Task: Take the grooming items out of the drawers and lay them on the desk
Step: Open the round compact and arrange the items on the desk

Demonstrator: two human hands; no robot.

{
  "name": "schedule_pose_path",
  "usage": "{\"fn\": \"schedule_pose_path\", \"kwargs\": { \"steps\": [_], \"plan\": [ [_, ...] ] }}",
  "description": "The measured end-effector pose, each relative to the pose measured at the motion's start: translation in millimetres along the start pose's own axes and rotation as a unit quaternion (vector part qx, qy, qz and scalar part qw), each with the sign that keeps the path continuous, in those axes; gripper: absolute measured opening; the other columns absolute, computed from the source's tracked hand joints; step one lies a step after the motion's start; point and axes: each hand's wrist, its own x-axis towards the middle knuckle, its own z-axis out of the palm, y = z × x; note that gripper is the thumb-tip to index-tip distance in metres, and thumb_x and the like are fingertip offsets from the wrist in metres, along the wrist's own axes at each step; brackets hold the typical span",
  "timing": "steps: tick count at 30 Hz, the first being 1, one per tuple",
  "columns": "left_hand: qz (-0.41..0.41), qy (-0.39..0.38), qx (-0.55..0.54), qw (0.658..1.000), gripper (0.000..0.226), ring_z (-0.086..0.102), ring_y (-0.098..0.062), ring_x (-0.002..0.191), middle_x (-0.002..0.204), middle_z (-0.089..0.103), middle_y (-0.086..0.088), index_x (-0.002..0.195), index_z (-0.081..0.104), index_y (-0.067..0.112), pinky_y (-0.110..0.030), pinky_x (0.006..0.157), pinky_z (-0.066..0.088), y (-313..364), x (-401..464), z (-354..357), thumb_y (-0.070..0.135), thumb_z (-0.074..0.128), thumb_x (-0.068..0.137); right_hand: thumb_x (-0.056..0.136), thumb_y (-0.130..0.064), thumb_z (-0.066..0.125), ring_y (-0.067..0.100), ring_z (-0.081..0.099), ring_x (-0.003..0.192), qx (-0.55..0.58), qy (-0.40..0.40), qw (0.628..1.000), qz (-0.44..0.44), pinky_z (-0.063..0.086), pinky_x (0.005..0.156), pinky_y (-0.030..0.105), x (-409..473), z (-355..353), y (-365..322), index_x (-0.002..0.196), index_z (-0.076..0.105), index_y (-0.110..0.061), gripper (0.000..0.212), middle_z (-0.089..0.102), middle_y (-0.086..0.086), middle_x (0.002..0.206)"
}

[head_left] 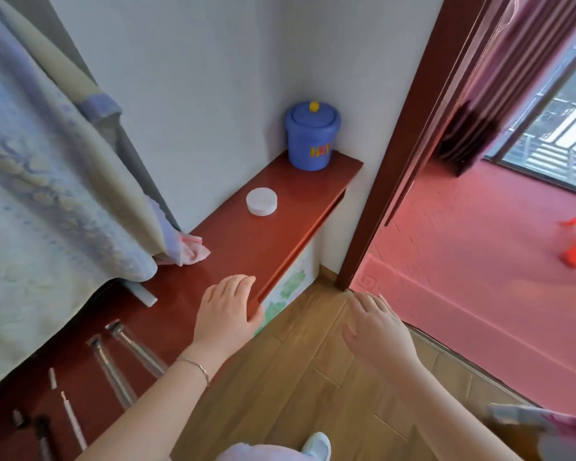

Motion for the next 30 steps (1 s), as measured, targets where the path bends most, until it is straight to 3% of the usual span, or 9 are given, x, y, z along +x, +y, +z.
{"fn": "schedule_pose_path", "kwargs": {
  "steps": [4,9,14,20,26,30],
  "plan": [
    [-0.025,0.001,-0.004,1.0,0.058,0.058,-0.019,0.111,0.117,0.063,-0.002,0.117,0.059,0.013,-0.038,0.088,0.047,10,18,2,0.049,0.037,0.078,0.091,-0.033,0.05,0.022,0.03,0.139,0.002,-0.021,0.999,-0.036,0.012,0.116,0.033,21,-10,18,0.142,0.035,-0.011,0.058,0.041,0.005,0.146],
    [-0.031,-0.01,-0.006,0.999,0.05,0.055,-0.019,0.115,0.122,0.06,-0.002,0.122,0.055,0.014,-0.038,0.093,0.045,12,45,13,0.041,0.06,0.08,0.094,-0.033,0.044,0.021,0.025,0.141,0.008,-0.034,0.998,-0.059,0.01,0.117,0.033,56,-18,27,0.145,0.028,-0.013,0.057,0.035,0.004,0.149],
    [-0.066,-0.001,-0.044,0.997,0.049,0.053,-0.022,0.117,0.124,0.059,-0.006,0.122,0.054,0.011,-0.039,0.095,0.045,12,85,27,0.036,0.062,0.081,0.095,-0.037,0.037,0.017,0.026,0.138,-0.004,-0.061,0.996,-0.064,0.019,0.114,0.031,99,-25,40,0.146,0.022,-0.018,0.057,0.032,-0.003,0.149],
    [-0.131,0.014,-0.065,0.989,0.05,0.056,-0.026,0.113,0.119,0.061,-0.009,0.119,0.056,0.008,-0.041,0.089,0.048,1,141,42,0.034,0.066,0.077,0.095,-0.038,0.036,0.015,0.033,0.132,-0.015,-0.087,0.989,-0.115,0.03,0.108,0.028,181,-43,44,0.143,0.027,-0.018,0.053,0.039,-0.005,0.142],
    [-0.189,0.027,-0.071,0.979,0.051,0.058,-0.026,0.109,0.117,0.062,-0.008,0.118,0.057,0.009,-0.041,0.086,0.048,-24,182,43,0.036,0.067,0.075,0.094,-0.035,0.041,0.016,0.027,0.138,-0.033,-0.095,0.973,-0.206,0.02,0.113,0.027,266,-54,14,0.144,0.028,-0.014,0.056,0.033,0.0,0.148],
    [-0.228,0.041,-0.071,0.97,0.052,0.06,-0.029,0.104,0.115,0.063,-0.009,0.116,0.058,0.008,-0.042,0.082,0.049,-45,192,44,0.032,0.072,0.072,0.092,-0.035,0.043,0.017,0.028,0.137,-0.039,-0.095,0.962,-0.254,0.021,0.113,0.028,305,-49,-8,0.143,0.029,-0.014,0.057,0.033,0.002,0.149]
  ]
}}
